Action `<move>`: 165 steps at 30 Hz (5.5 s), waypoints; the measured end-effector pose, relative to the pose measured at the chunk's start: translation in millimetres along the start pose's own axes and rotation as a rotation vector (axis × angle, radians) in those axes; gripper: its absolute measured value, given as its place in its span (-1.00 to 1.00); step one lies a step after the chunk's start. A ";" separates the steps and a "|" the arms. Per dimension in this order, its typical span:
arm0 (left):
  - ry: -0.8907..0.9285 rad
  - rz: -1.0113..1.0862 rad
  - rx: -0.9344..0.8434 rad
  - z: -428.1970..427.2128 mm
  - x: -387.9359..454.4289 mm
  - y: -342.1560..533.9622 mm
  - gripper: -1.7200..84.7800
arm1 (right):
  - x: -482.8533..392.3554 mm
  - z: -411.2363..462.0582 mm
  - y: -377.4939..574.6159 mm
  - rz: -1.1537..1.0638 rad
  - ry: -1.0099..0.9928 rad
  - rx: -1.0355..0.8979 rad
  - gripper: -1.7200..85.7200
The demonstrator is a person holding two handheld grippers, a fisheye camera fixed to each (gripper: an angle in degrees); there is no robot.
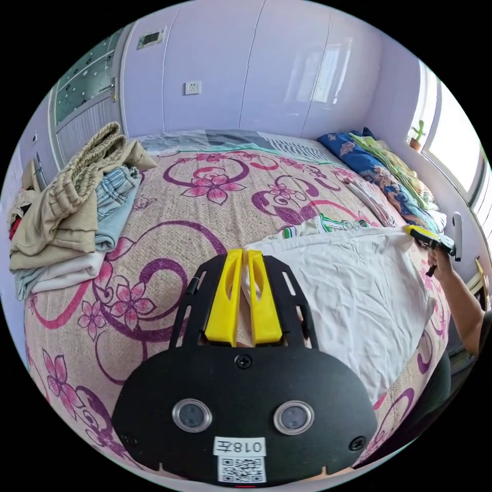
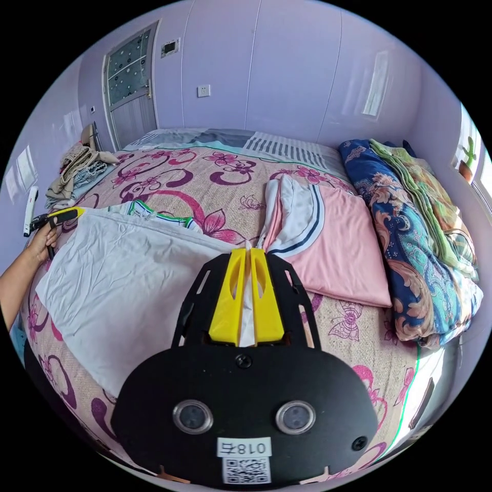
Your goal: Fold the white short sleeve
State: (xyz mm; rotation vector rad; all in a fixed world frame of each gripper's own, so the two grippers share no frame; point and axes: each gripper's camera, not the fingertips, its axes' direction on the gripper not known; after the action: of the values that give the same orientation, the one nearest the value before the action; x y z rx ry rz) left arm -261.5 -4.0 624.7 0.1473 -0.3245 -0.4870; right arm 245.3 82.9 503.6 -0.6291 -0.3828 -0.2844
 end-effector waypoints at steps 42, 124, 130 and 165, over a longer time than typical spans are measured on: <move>0.514 0.198 -0.066 -310.9 -70.9 354.2 -0.98 | -51.7 -297.3 425.4 -0.002 -0.511 -0.167 -0.95; 0.488 -0.444 0.158 -58.0 -8.8 196.0 -0.98 | 268.4 -10.2 360.5 1.098 -0.617 0.216 -0.94; 0.555 -1.241 0.453 -41.2 -133.8 382.4 -0.98 | 281.0 -7.0 365.9 1.054 -0.623 0.207 -0.92; 0.456 -0.154 -0.051 -256.3 -49.0 457.5 -0.91 | 139.5 -130.1 461.8 0.349 -0.793 -0.393 -0.84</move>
State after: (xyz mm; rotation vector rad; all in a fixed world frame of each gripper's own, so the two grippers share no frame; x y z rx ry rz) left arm -16.4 435.5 469.4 0.2292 0.1469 -0.5969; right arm 574.4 340.2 229.4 -1.1768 -0.9758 0.2513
